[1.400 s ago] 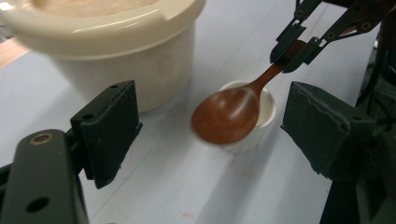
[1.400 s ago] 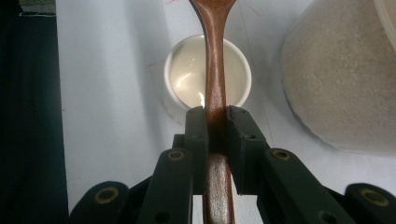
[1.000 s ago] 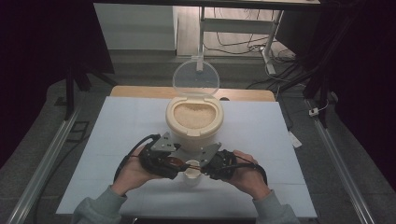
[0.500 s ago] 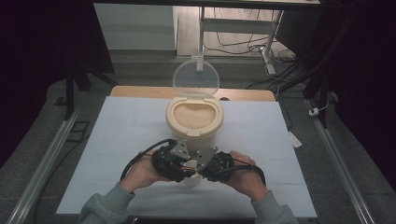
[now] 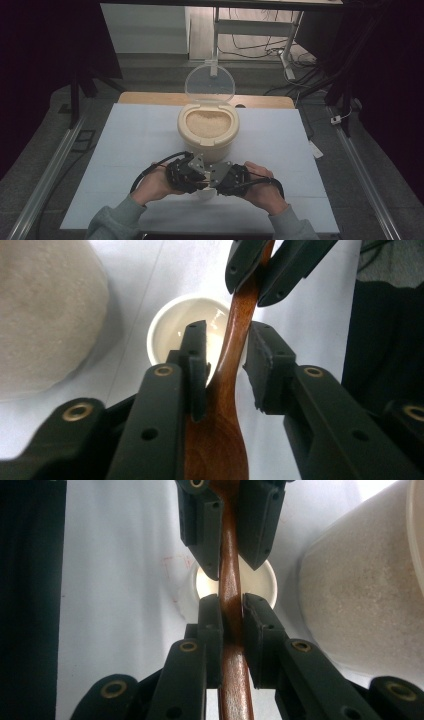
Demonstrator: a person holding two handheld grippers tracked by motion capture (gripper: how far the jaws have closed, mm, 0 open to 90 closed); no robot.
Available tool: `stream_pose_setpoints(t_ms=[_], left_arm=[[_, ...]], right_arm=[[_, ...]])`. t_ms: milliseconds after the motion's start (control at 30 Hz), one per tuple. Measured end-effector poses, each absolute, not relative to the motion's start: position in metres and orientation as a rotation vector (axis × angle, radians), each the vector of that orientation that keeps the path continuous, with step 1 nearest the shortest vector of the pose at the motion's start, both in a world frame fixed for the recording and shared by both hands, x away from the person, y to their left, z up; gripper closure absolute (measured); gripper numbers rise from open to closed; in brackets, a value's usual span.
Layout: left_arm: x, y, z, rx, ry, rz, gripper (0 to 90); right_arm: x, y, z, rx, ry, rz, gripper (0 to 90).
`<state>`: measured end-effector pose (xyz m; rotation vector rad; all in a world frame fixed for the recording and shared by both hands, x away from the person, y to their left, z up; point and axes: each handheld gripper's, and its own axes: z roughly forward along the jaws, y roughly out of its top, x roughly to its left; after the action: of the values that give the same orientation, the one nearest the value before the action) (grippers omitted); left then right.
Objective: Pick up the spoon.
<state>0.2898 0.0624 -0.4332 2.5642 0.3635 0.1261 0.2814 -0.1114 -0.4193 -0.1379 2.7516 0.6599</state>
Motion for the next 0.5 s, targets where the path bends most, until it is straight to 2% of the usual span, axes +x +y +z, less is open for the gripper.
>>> stream_pose_setpoints(t_ms=[200,400,500], left_arm=[[0.2890,0.0613,-0.4364,2.597,0.278,0.061,79.0],[0.2882,0.0603,-0.4375,2.617,0.245,0.071,80.0],[0.2861,0.0594,-0.4389,2.579,0.284,0.092,80.2]], right_arm=[[0.2779,-0.1097,-0.4237,-0.201,2.754,0.638,77.8],[0.2762,-0.1086,-0.4264,-0.250,2.752,0.622,77.8],[0.2784,-0.1115,-0.4246,-0.199,2.746,0.640,75.6]])
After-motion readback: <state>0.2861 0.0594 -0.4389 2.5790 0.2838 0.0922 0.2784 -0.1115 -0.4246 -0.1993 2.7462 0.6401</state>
